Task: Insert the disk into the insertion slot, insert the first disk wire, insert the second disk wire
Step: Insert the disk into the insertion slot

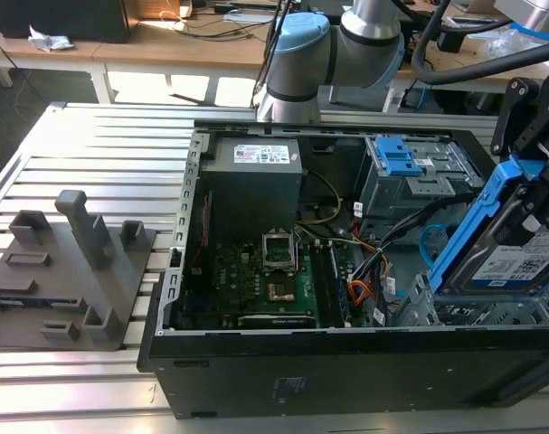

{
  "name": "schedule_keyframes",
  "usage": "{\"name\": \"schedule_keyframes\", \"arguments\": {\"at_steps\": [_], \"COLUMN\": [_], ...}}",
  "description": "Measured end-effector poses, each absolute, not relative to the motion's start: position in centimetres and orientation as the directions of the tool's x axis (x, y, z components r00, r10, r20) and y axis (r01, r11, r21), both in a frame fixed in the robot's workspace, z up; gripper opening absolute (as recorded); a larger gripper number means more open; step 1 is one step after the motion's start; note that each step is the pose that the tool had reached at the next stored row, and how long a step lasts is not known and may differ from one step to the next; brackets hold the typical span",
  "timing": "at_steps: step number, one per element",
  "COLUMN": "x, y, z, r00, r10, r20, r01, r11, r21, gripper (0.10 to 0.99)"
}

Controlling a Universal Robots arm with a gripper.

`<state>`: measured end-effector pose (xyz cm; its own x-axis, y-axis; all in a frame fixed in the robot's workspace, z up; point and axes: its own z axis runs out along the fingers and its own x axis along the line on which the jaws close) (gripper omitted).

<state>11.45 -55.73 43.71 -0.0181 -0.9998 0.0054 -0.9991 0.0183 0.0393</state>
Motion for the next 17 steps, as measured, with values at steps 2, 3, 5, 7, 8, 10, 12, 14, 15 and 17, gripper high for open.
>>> {"name": "schedule_keyframes", "arguments": {"at_steps": [2, 3, 5, 7, 8, 10, 12, 14, 15, 17], "x": [11.7, 11.7, 11.7, 11.7, 11.8, 11.9, 11.9, 12.0, 12.0, 12.0], "y": [-55.3, -55.2, -54.9, -54.8, -54.7, -54.5, -54.5, -54.4, -54.4, -54.4], "z": [43.4, 43.3, 43.0, 42.8, 42.8, 42.5, 42.3, 42.1, 42.1, 41.5], "r00": [-0.018, -0.018, -0.018, -0.018, -0.018, -0.018, -0.018, -0.018, -0.018, -0.017], "r10": [-1.000, -1.000, -1.000, -1.000, -1.000, -1.000, -1.000, -1.000, -1.000, -1.000], "r20": [0.005, 0.005, 0.005, 0.005, 0.005, 0.005, 0.005, 0.006, 0.007, 0.005], "r01": [-0.999, -0.999, -0.999, -0.999, -0.999, -0.999, -0.999, -0.999, -0.999, -0.999], "r11": [0.018, 0.018, 0.018, 0.018, 0.018, 0.018, 0.018, 0.018, 0.018, 0.018], "r21": [0.039, 0.039, 0.039, 0.039, 0.039, 0.039, 0.039, 0.039, 0.039, 0.039], "gripper": [0.369, 0.369, 0.369, 0.369, 0.369, 0.369, 0.369, 0.369, 0.369, 0.369]}}
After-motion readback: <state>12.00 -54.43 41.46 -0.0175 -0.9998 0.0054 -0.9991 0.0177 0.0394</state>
